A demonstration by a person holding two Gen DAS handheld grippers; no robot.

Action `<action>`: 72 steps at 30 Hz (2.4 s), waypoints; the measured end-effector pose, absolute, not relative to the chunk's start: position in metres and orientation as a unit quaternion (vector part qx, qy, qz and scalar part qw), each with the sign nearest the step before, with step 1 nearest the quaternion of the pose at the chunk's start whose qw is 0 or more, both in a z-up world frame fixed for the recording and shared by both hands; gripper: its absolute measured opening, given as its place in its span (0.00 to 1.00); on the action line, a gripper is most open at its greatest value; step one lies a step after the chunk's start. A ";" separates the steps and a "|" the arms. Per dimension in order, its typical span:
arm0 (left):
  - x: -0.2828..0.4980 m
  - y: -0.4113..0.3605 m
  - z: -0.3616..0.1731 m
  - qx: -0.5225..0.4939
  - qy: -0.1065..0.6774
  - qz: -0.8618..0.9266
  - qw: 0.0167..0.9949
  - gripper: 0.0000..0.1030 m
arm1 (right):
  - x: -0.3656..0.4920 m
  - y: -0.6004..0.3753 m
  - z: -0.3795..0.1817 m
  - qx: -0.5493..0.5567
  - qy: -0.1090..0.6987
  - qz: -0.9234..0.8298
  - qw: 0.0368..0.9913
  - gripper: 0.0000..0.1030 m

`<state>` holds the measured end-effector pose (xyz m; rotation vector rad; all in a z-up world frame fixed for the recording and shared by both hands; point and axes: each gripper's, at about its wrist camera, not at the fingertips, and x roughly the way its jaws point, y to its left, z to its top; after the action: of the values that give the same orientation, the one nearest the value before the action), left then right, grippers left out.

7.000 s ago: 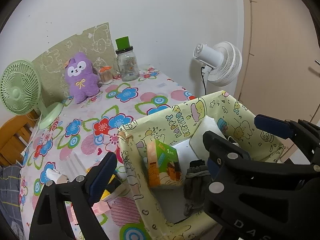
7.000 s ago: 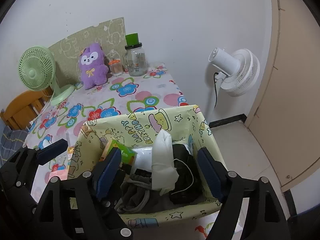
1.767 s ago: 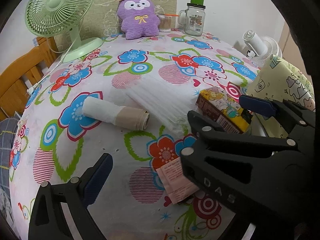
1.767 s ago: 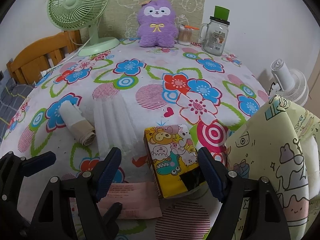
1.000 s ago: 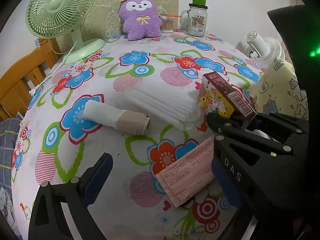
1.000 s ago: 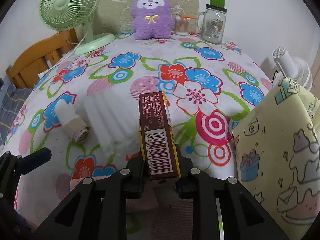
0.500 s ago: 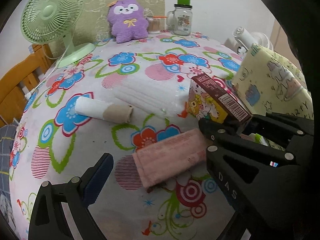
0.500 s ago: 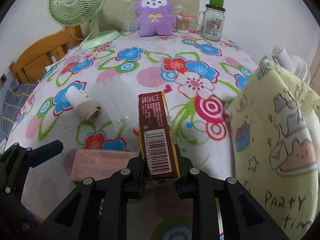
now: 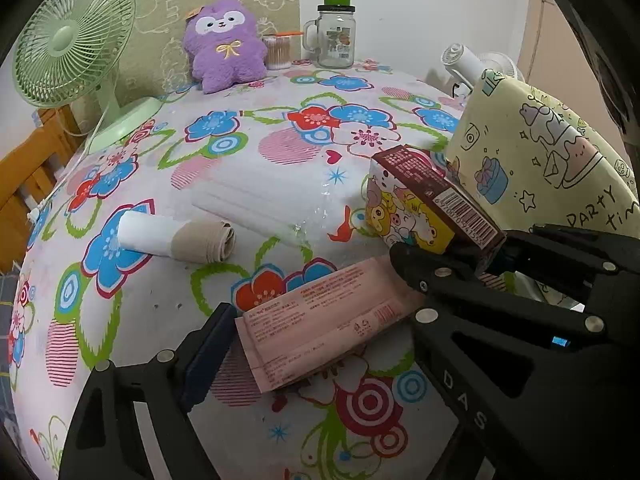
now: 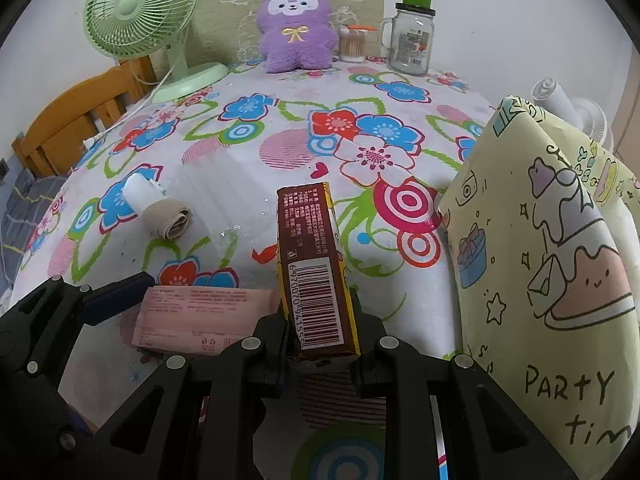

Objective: Organize soft objects
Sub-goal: 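Grasp the pink packet with the left tool while the right tool holds the brown box, then carry the pink packet and brown box with both tools over the patterned box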

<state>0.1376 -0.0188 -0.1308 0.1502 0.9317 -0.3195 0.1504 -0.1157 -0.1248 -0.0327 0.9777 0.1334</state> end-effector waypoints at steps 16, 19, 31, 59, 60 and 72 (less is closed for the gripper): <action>0.114 -0.012 -0.125 0.084 0.434 -0.123 0.888 0.51 | 0.155 -0.108 -0.125 -0.023 0.455 0.065 0.888 0.24; 0.106 -0.007 -0.124 0.089 0.440 -0.114 0.886 0.50 | 0.153 -0.103 -0.125 -0.021 0.452 0.077 0.889 0.24; 0.093 0.003 -0.120 0.110 0.439 -0.095 0.886 0.77 | 0.142 -0.098 -0.113 -0.013 0.431 0.096 0.897 0.24; 0.112 -0.003 -0.116 0.078 0.430 -0.139 0.889 0.40 | 0.134 -0.107 -0.111 -0.019 0.441 0.080 0.894 0.25; 0.110 -0.002 -0.115 0.077 0.429 -0.134 0.890 0.40 | 0.131 -0.107 -0.110 -0.019 0.439 0.081 0.894 0.25; 0.090 -0.002 -0.093 0.067 0.409 -0.105 0.904 0.40 | 0.106 -0.110 -0.087 -0.023 0.419 0.093 0.903 0.25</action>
<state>0.0897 -0.0024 -0.0932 0.1381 0.8458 -0.2180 0.1059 -0.1101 -0.0873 -0.0485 0.8663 0.1916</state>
